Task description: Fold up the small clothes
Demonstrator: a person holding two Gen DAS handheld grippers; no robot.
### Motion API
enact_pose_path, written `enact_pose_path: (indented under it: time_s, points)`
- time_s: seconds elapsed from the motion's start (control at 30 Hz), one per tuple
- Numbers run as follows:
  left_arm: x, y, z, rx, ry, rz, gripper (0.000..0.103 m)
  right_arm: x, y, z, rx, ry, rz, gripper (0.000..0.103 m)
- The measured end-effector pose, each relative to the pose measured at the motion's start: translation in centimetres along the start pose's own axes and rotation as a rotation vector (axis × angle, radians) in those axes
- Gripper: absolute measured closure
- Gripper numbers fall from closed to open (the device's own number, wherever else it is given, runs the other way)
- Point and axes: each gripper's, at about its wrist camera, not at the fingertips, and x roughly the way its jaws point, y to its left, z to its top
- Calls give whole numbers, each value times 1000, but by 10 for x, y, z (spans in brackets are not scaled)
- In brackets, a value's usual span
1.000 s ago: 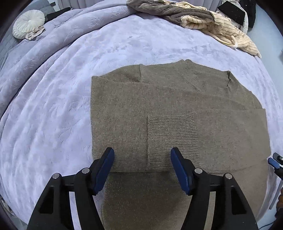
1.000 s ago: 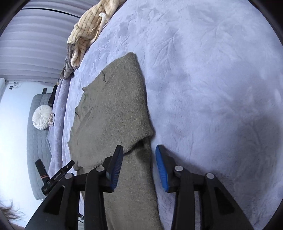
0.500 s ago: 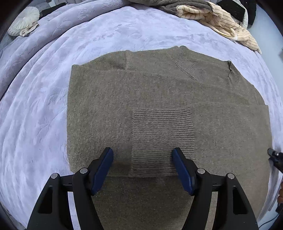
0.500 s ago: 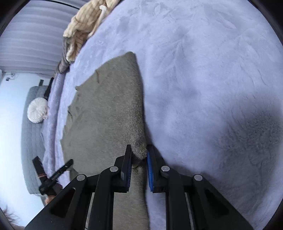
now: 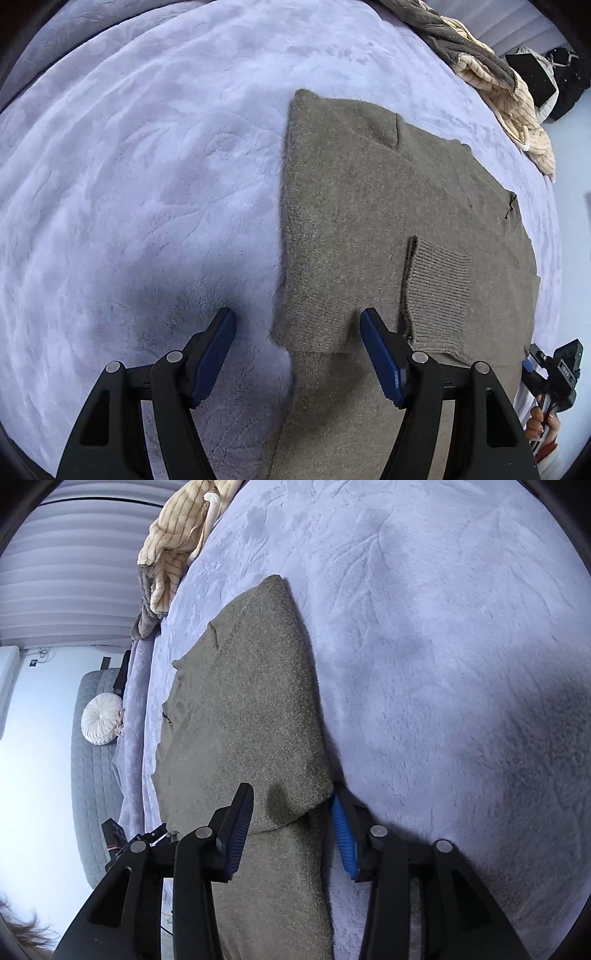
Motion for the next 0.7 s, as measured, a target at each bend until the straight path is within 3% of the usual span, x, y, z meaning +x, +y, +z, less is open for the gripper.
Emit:
enact_pose_path:
  time_s: [0.07, 0.1, 0.13, 0.17, 0.23, 0.37, 0.53, 0.7]
  points:
    - [1, -10, 0, 38, -21, 14, 33, 3, -1, 0, 10, 2, -1, 57]
    - [1, -17, 0, 60, -34, 45, 50, 4, -1, 1, 19, 3, -4, 58]
    - [2, -24, 1, 88, -40, 71, 68, 6, -3, 2, 29, 8, -18, 67]
    - [2, -31, 2, 118, -39, 83, 86, 7, -2, 3, 30, 12, -51, 83]
    - [-7, -44, 0, 174, -81, 111, 94, 7, 3, 3, 12, 16, -84, 86]
    - [-14, -44, -1, 210, -103, 103, 93, -10, 20, -1, -64, -19, -92, 87]
    - [6, -37, 4, 182, -79, 120, 93, 8, 1, 1, -60, 10, -144, 87]
    - [-7, -43, -1, 185, -107, 158, 93, 2, 3, -3, -64, 1, -151, 87]
